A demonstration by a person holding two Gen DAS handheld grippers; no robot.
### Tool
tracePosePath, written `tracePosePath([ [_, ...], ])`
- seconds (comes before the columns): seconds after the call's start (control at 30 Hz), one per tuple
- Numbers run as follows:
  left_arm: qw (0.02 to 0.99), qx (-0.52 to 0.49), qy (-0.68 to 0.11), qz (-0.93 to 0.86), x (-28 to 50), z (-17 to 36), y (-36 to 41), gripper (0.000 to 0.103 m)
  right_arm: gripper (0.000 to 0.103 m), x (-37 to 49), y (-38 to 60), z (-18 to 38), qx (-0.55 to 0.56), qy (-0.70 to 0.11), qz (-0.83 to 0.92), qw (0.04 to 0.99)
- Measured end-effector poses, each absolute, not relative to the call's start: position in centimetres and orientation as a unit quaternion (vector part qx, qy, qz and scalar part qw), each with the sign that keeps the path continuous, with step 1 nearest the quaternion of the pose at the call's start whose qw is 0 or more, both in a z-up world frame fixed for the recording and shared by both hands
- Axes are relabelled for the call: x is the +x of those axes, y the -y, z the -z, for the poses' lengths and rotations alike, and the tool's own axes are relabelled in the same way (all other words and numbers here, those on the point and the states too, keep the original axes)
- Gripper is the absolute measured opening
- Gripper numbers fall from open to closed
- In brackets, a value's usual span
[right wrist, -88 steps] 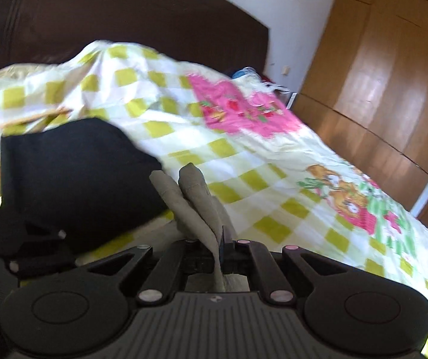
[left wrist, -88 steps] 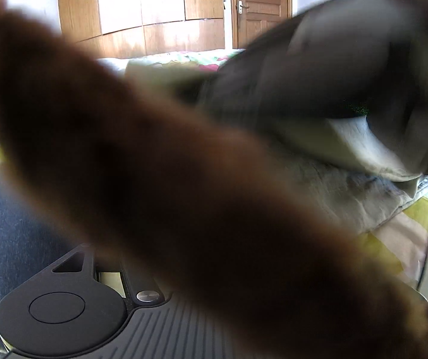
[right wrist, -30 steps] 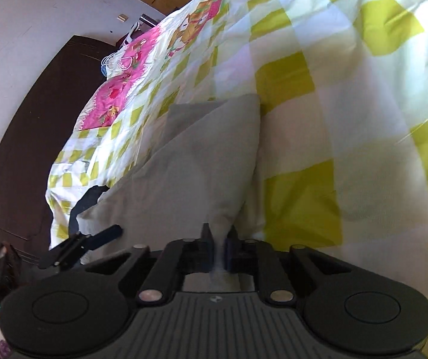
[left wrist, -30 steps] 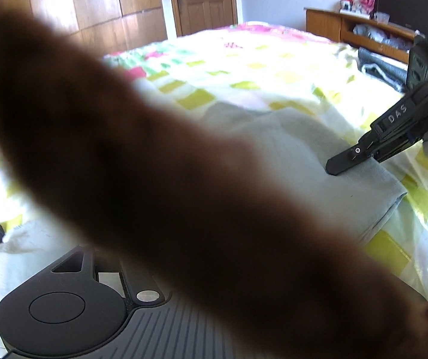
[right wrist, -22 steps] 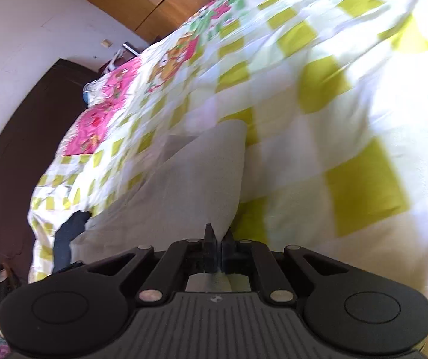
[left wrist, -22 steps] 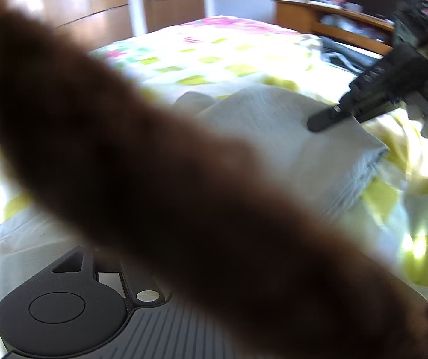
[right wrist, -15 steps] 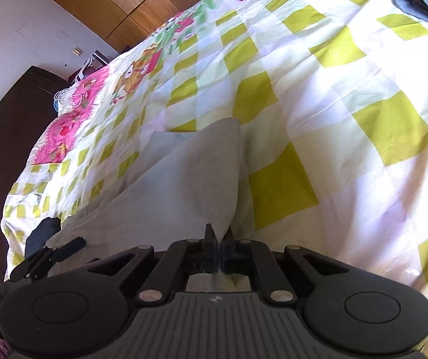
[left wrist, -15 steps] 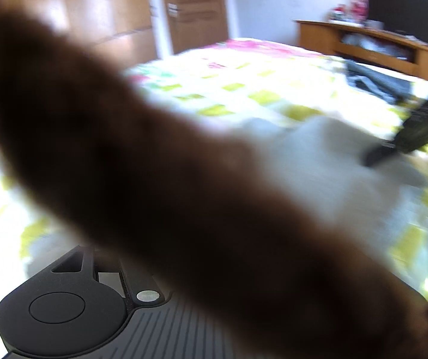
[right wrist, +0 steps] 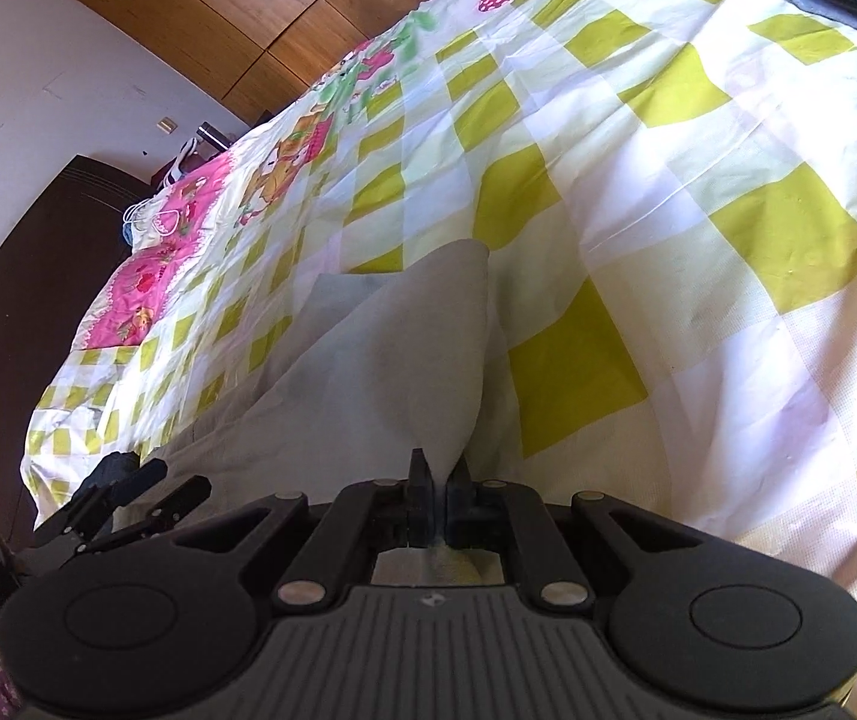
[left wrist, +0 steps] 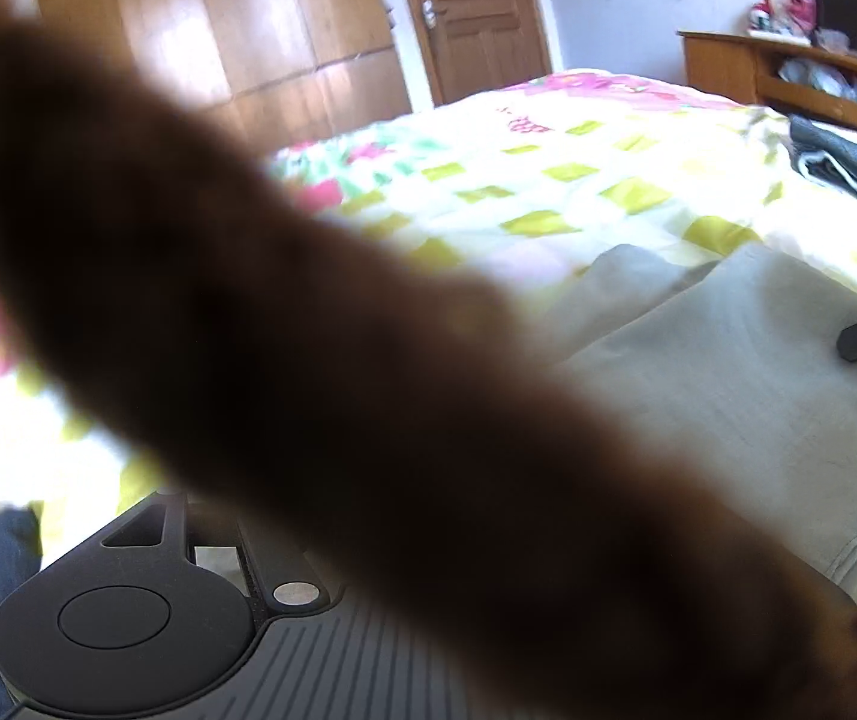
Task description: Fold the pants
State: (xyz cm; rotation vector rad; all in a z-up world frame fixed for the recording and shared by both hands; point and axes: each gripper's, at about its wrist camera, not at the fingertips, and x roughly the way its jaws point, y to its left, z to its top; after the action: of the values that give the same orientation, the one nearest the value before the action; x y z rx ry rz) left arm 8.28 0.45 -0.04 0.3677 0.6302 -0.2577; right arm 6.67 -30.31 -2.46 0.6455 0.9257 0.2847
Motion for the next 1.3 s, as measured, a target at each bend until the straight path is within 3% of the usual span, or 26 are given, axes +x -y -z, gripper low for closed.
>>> tracePosePath([
  [0.1,0.910,0.215,-0.331,0.125,8.3,2.4,0.8,0.065,0.026,6.5,30.3,2.8,0.309,-0.438,-0.129,0.834],
  [0.3,0.921,0.203,-0.296,0.153,5.7,0.1,1.1,0.066,0.023,6.1,30.2,2.1,0.311,-0.433,-0.122,0.837],
  [0.4,0.902,0.223,-0.325,0.173,5.0,2.2,1.9,0.065,0.022,5.9,30.4,0.9,0.327,-0.419,-0.120,0.838],
  [0.53,0.914,0.211,-0.293,0.186,3.7,0.6,1.5,0.066,0.022,5.9,29.5,-1.4,0.312,-0.410,-0.121,0.848],
  [0.63,0.897,0.230,-0.317,0.207,4.1,1.5,1.7,0.067,0.022,6.0,27.8,-4.0,0.297,-0.399,-0.133,0.857],
  [0.97,0.923,0.197,-0.289,0.158,3.3,-1.3,-4.6,0.067,0.022,8.5,15.7,-9.3,0.191,-0.400,-0.189,0.876],
  [1.3,0.925,0.130,-0.341,0.105,4.3,-0.2,-10.6,0.067,0.022,10.2,3.1,-6.4,0.083,-0.449,-0.247,0.855],
])
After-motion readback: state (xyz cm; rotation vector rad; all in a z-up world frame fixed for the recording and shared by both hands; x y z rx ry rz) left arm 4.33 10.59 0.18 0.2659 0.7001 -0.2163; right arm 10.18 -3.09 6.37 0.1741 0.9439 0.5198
